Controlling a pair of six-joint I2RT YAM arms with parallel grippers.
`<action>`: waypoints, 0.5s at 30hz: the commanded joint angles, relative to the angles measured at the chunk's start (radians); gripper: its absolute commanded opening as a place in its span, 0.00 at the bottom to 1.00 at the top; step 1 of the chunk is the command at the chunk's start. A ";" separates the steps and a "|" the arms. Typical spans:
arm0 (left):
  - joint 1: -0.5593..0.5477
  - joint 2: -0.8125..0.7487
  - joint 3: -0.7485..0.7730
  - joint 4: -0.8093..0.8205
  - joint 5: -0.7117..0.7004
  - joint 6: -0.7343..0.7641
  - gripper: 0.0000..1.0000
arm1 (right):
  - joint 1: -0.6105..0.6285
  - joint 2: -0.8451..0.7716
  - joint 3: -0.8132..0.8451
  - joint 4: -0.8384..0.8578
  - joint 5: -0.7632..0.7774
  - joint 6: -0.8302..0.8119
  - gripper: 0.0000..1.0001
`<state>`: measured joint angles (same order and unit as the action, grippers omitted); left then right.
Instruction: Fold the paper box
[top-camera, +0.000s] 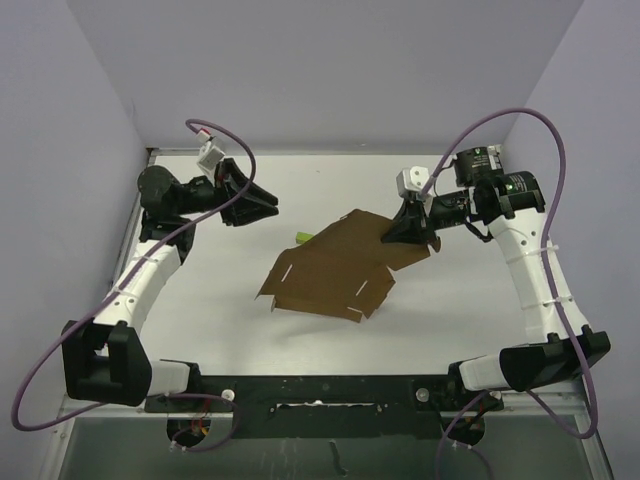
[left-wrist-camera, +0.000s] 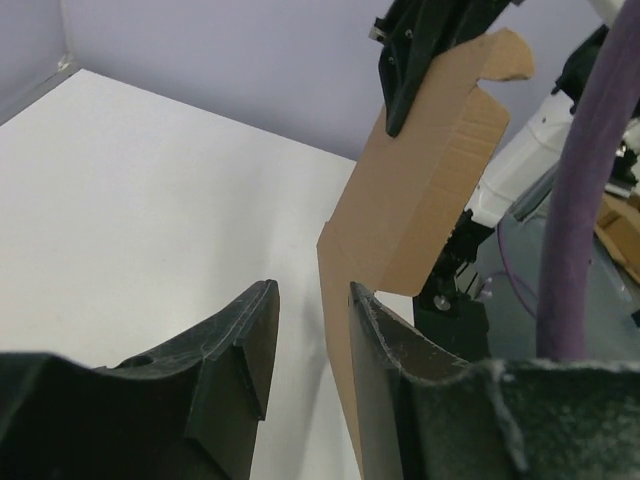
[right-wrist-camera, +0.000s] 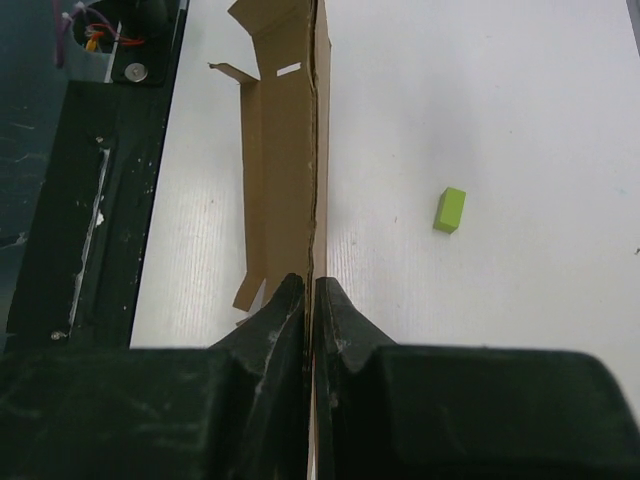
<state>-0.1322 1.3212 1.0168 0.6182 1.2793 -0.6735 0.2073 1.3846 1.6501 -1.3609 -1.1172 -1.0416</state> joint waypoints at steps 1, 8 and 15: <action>-0.035 0.000 0.014 0.147 0.127 0.068 0.34 | 0.022 -0.019 0.054 -0.059 -0.014 -0.049 0.00; -0.111 0.034 0.000 0.315 0.264 -0.054 0.39 | 0.038 -0.015 0.068 -0.074 0.020 -0.060 0.00; -0.123 0.002 -0.016 0.077 0.265 0.188 0.40 | 0.043 -0.018 0.110 -0.108 0.016 -0.078 0.00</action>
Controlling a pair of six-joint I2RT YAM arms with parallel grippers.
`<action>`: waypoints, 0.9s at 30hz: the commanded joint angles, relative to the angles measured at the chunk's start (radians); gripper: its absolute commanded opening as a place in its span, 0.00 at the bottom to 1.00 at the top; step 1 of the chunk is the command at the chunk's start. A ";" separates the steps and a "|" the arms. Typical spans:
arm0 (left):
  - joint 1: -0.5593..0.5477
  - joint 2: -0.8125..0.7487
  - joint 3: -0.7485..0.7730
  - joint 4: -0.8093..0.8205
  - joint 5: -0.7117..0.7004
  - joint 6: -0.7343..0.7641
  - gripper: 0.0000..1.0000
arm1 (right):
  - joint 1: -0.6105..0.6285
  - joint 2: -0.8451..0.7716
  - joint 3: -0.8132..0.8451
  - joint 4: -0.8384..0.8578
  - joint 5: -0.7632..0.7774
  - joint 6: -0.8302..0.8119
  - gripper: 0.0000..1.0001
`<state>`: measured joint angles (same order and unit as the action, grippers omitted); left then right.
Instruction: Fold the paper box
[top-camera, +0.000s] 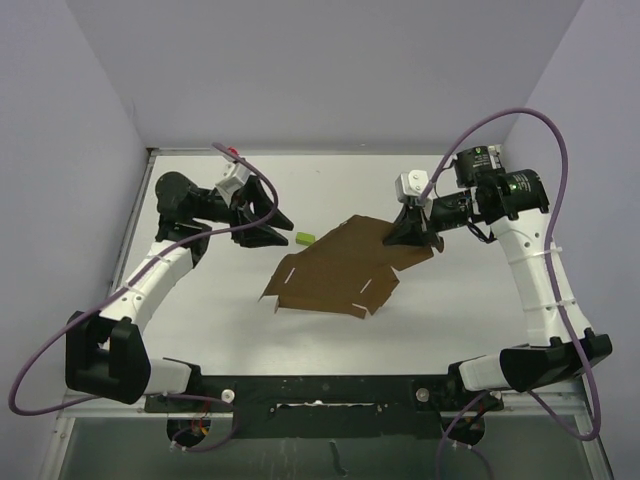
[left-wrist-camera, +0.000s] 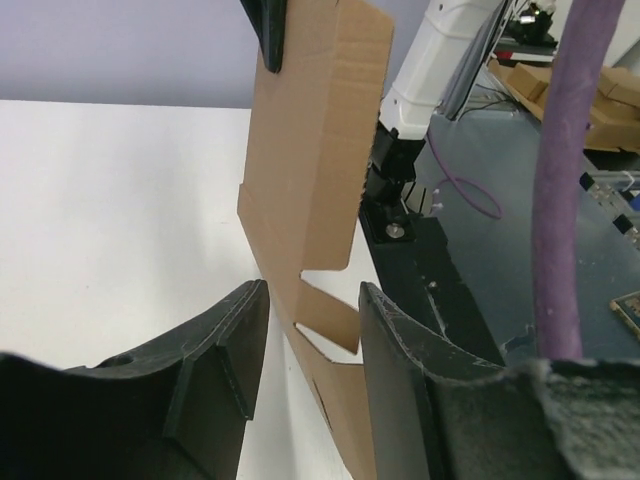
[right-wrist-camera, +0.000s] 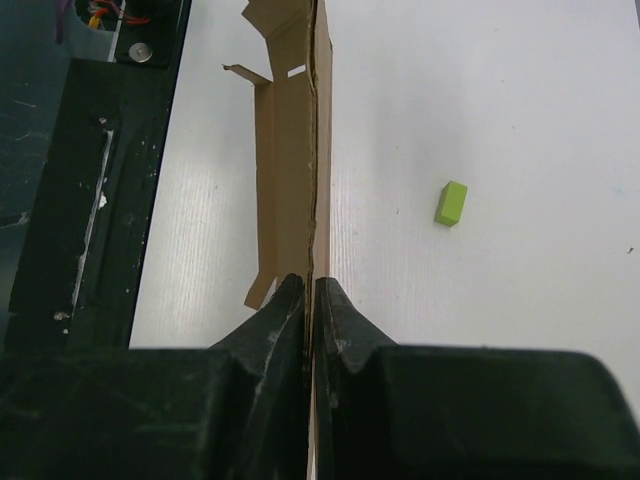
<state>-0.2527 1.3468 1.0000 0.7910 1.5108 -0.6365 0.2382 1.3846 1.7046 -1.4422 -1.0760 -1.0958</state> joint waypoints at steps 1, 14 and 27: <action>-0.004 -0.020 0.004 -0.121 0.028 0.170 0.39 | 0.015 -0.019 0.057 -0.029 -0.029 -0.024 0.00; -0.049 -0.004 -0.008 -0.164 0.035 0.227 0.34 | 0.022 -0.019 0.080 -0.043 -0.023 -0.034 0.00; -0.068 0.009 -0.007 -0.212 0.037 0.265 0.35 | 0.022 -0.003 0.144 -0.063 -0.034 -0.035 0.00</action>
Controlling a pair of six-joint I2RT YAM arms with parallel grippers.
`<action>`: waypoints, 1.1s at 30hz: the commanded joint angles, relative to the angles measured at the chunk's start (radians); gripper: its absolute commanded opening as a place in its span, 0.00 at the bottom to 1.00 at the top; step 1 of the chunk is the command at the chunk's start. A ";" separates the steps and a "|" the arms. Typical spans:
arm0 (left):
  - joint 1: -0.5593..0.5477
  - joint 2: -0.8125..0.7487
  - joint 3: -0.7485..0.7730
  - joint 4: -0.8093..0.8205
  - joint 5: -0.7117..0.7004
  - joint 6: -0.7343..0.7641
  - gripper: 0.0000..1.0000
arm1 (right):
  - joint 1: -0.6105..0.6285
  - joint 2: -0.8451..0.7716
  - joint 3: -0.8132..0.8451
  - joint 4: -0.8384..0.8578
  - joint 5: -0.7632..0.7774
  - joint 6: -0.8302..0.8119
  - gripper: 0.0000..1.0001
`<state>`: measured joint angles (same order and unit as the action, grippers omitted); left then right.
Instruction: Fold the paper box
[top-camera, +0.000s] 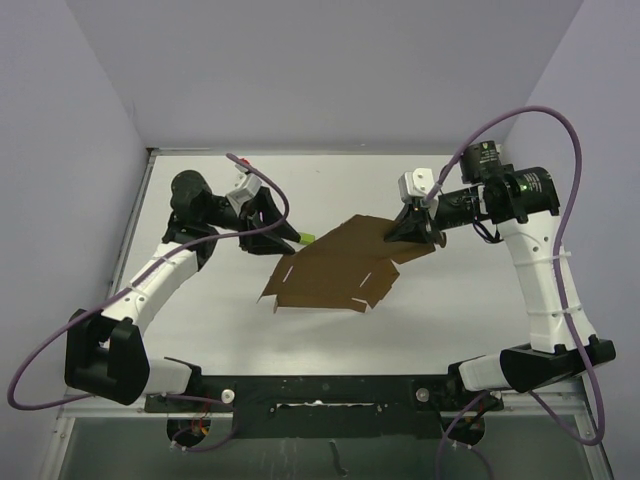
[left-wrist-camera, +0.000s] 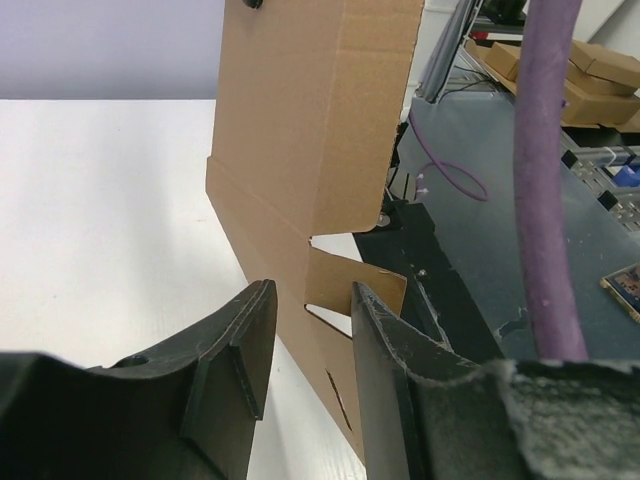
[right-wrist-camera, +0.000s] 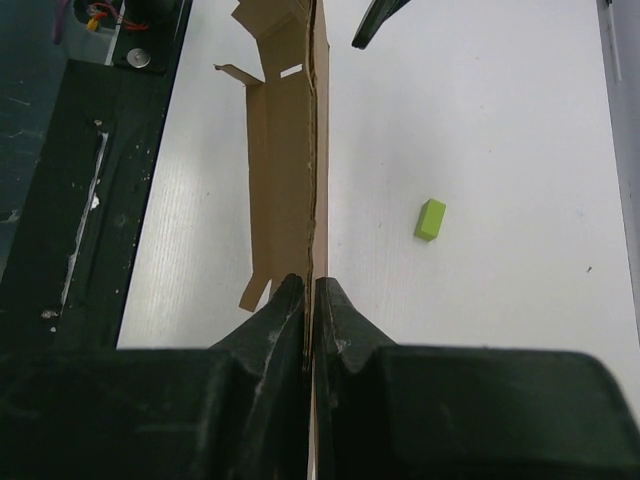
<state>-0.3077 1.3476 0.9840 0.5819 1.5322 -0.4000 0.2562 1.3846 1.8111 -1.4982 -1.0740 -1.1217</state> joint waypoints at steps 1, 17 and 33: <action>-0.017 0.009 0.008 -0.002 0.015 0.030 0.35 | 0.005 -0.001 0.037 -0.002 -0.037 -0.005 0.00; -0.088 -0.001 0.145 -0.671 -0.184 0.532 0.36 | 0.023 0.020 0.036 0.059 -0.053 0.070 0.00; -0.088 -0.029 0.111 -0.581 -0.192 0.519 0.00 | 0.025 0.014 0.009 0.127 -0.039 0.149 0.00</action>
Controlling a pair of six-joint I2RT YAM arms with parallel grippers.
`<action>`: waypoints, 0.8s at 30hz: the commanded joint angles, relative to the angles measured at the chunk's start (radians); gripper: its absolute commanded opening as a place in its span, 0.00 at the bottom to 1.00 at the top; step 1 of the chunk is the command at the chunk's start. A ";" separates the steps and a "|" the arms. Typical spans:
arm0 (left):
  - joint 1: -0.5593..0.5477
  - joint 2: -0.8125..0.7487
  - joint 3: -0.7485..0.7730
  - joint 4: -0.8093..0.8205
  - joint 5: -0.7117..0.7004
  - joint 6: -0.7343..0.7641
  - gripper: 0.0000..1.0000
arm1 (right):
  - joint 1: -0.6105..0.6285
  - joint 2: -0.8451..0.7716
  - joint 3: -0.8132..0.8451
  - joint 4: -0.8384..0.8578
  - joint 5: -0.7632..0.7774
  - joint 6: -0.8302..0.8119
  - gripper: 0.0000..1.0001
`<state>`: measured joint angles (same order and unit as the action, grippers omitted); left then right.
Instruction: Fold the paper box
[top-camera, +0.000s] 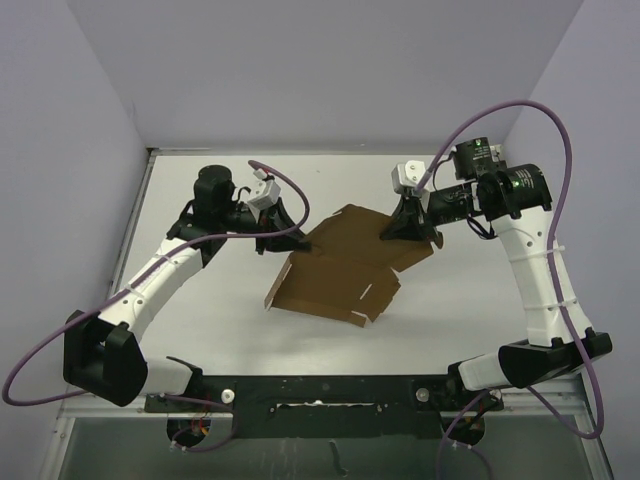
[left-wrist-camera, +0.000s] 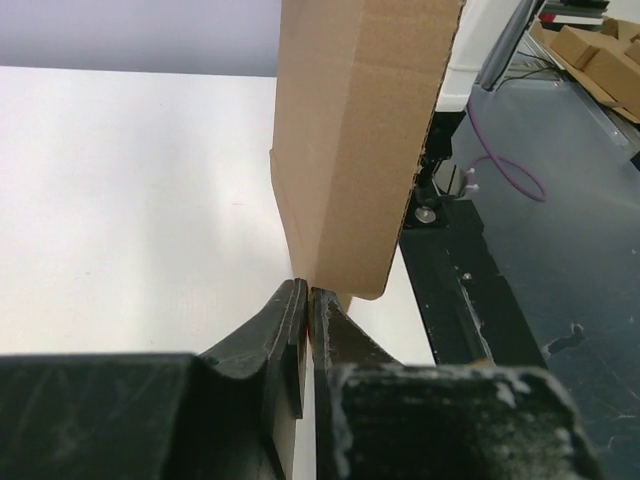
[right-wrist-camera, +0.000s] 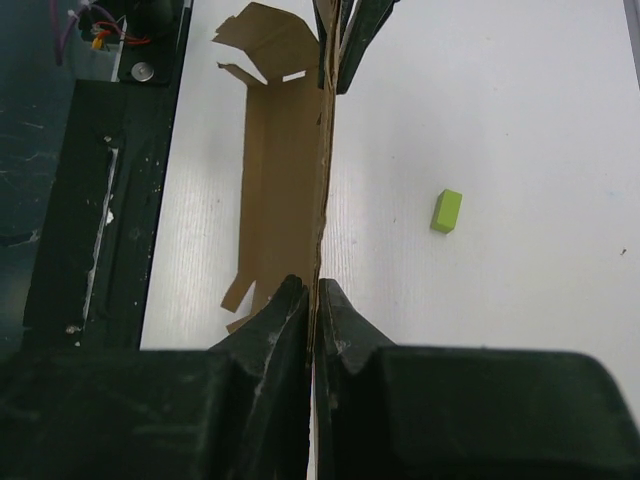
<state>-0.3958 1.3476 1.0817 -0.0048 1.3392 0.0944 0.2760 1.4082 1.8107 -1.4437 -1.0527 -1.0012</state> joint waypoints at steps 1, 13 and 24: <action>0.000 -0.032 0.010 0.015 -0.003 0.019 0.00 | 0.005 -0.010 0.007 0.079 -0.059 0.036 0.00; 0.251 -0.217 -0.251 0.691 -0.102 -0.563 0.82 | -0.078 -0.057 -0.119 0.173 -0.041 0.126 0.00; 0.091 -0.252 -0.031 0.151 -0.363 -0.272 0.98 | -0.077 -0.008 -0.150 0.218 -0.033 0.186 0.00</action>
<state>-0.2058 1.0924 0.8841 0.4328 1.1141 -0.4061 0.1970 1.3872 1.6424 -1.2694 -1.0550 -0.8455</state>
